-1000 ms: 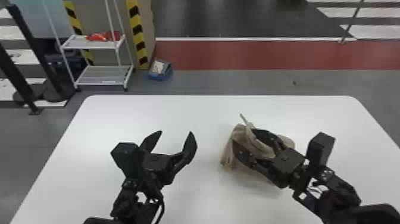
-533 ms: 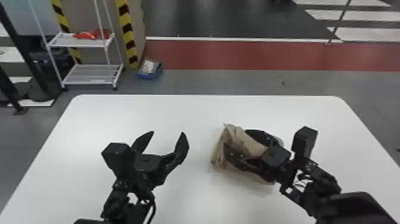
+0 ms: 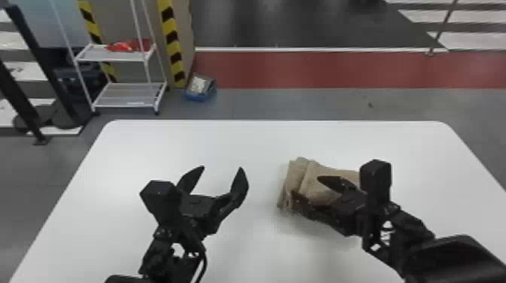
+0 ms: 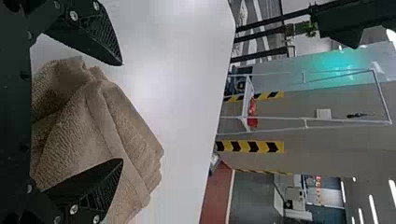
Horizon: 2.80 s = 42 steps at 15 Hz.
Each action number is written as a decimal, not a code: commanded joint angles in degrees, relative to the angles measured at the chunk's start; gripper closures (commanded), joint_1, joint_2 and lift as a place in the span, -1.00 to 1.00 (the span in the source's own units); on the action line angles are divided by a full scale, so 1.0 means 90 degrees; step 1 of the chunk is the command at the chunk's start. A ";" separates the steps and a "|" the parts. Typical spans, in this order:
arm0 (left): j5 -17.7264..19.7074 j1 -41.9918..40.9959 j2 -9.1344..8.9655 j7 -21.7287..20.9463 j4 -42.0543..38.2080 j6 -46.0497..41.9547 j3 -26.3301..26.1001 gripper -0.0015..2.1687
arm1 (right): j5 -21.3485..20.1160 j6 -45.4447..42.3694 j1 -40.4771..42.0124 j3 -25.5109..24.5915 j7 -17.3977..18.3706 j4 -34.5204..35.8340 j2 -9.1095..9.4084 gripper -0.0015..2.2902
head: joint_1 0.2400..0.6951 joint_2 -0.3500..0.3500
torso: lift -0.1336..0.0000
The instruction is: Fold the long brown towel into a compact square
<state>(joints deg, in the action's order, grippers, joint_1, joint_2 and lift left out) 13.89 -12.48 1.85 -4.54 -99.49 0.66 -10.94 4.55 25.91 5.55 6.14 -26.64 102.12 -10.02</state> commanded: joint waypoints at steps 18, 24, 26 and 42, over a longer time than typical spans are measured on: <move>0.0010 0.0010 0.0038 -0.0013 0.0000 0.0000 -0.0015 -0.96 | 0.0393 0.2195 -0.0470 -0.1815 0.0401 -0.0536 -0.0010 0.97 | 1.00 -0.62 | -0.52; 0.0039 0.0039 0.0058 0.0016 0.0019 -0.0019 -0.0015 -0.96 | 0.0393 0.1316 -0.1144 -0.1181 0.0831 -0.1375 0.0010 0.97 | 1.00 -0.50 | -0.52; 0.0039 0.0069 0.0058 0.0016 0.0039 0.0000 -0.0015 -0.96 | 0.0403 0.1042 -0.1398 -0.1005 0.0889 -0.1707 0.0010 0.97 | 1.00 -0.47 | -0.52; 0.0293 0.0850 0.0195 -0.0004 0.0722 0.0000 -0.0454 -0.96 | 0.0374 -0.0735 -0.2628 0.0577 0.0831 -0.3622 0.0351 0.96 | 1.00 -0.23 | -0.52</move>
<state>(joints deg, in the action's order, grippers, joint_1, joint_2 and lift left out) 16.27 -5.20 3.45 -4.57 -93.34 0.66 -14.97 7.91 20.03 -17.92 9.49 -18.99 69.67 -6.92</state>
